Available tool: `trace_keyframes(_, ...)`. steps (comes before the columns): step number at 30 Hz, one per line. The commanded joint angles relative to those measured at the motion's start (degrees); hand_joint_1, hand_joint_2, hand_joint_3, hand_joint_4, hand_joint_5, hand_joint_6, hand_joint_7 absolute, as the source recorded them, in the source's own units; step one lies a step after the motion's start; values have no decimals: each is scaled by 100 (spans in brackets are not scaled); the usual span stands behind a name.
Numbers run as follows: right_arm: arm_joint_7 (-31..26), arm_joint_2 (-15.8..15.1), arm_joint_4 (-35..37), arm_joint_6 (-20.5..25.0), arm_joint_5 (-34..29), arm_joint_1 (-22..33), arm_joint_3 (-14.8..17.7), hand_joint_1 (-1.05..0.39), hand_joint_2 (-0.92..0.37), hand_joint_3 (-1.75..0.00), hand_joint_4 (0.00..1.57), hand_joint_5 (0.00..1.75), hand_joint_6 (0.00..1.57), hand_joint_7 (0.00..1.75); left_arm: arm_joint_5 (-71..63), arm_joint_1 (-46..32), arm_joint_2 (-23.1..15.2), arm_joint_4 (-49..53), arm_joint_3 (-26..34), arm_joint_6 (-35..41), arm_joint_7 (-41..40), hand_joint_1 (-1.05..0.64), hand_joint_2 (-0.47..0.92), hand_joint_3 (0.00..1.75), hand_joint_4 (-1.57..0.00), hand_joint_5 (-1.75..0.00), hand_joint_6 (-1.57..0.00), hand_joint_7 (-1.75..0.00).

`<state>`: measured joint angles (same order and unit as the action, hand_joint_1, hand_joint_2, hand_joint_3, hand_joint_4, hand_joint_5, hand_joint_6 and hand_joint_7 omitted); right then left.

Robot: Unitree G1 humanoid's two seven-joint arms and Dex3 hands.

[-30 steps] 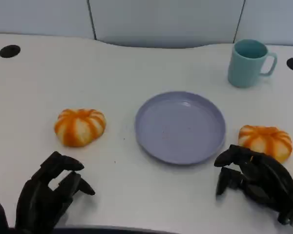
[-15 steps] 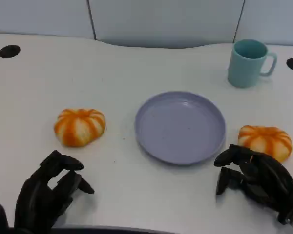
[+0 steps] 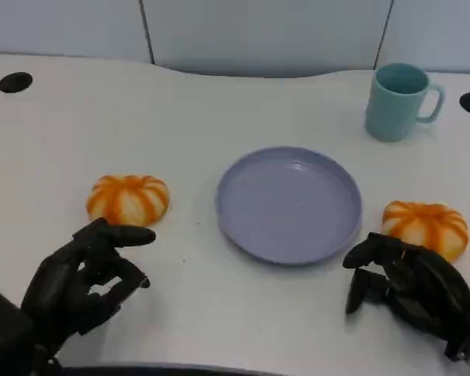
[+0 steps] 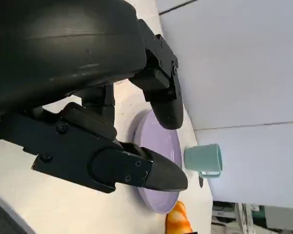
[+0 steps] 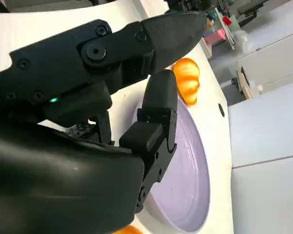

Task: Grasp the bread from the table and place it into the plate.

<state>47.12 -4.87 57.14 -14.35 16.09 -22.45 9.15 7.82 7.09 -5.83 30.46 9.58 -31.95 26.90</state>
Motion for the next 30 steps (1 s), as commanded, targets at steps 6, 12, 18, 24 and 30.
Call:
trace_keyframes(6, -70, 13, 168, 125, -48, 169, 2, -50, -92, -10, 64, 158, 75, 102, -2234, 404, -1022, -778, -483, -192, -1435, -79, 92, 12, -16, -119, -42, -38)
trace_keyframes(12, -42, 5, 113, 119, -60, 198, -17, -51, -92, -11, 61, 156, 73, 103, -3380, 696, -1544, -985, -819, -118, -2135, -80, 92, 12, -9, -101, -38, -23)
trace_keyframes(18, 13, 21, 207, -39, -59, 197, 3, -50, -92, -13, 62, 155, 73, 103, -4333, 937, -1955, -1207, -1193, 295, -2566, -80, 92, 9, -10, -68, -34, -5)
trace_keyframes(24, -9, -1, 225, -149, -119, 204, -39, -51, -92, -14, 61, 157, 73, 103, -4991, 1304, -2220, -1324, -1635, 1068, -2385, -84, 92, 9, -4, -38, -23, 0)
trace_keyframes(30, 29, -32, 262, -46, -63, 174, 3, -50, -92, -14, 62, 159, 73, 103, -5331, 1704, -2249, -1156, -2093, 1660, -2305, -87, 91, 4, 0, -27, -21, 0)
